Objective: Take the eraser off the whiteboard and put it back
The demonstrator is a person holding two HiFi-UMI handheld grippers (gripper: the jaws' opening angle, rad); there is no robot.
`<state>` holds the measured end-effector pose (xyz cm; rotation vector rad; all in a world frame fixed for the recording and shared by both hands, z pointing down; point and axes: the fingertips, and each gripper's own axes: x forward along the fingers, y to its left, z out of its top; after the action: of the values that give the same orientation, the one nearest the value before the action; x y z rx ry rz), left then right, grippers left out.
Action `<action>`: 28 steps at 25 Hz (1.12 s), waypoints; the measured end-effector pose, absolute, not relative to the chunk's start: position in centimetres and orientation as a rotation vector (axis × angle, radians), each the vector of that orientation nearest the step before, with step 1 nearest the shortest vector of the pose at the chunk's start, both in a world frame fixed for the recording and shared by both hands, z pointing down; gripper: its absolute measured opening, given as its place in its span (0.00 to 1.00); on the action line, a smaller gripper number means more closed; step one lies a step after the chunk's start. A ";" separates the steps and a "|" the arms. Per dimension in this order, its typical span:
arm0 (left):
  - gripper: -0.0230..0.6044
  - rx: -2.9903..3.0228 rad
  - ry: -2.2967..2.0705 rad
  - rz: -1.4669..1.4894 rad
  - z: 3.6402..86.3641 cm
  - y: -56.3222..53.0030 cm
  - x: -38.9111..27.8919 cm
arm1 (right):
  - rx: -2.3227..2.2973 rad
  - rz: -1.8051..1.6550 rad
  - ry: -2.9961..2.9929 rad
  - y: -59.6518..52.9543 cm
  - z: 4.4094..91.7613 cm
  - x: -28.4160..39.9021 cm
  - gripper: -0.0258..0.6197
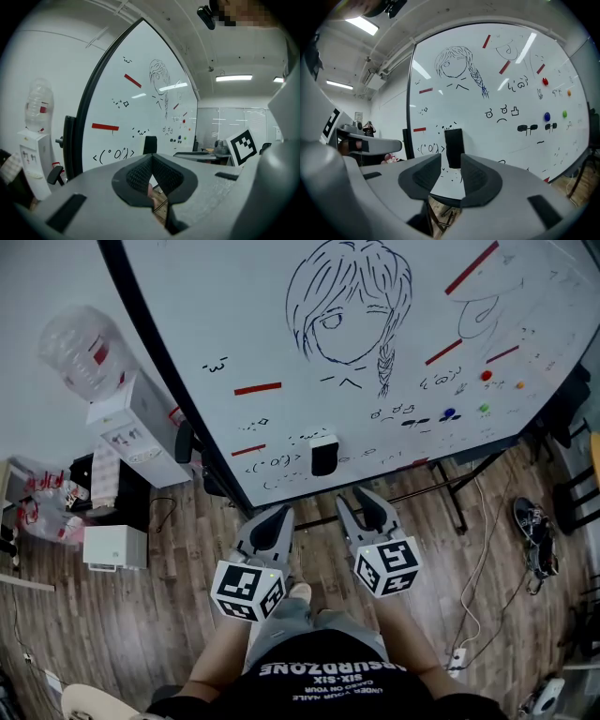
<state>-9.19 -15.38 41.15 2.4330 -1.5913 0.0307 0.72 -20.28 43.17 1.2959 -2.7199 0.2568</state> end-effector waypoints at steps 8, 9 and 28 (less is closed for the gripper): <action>0.04 2.424 -1.617 0.023 40.9 -11.9 -6.4 | 1.203 0.233 -2.809 -15.6 42.5 1.5 0.06; 0.04 2.419 -1.622 0.025 41.0 -11.5 -6.2 | 1.188 0.229 -2.816 -15.0 42.4 1.6 0.05; 0.04 2.334 -1.736 0.072 42.4 -4.3 -3.4 | 0.980 0.193 -2.875 -7.2 42.7 2.6 0.04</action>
<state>-3.39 -4.34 42.42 2.3340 -1.7355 0.0720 2.59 -7.22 42.73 0.9800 -2.8749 0.1931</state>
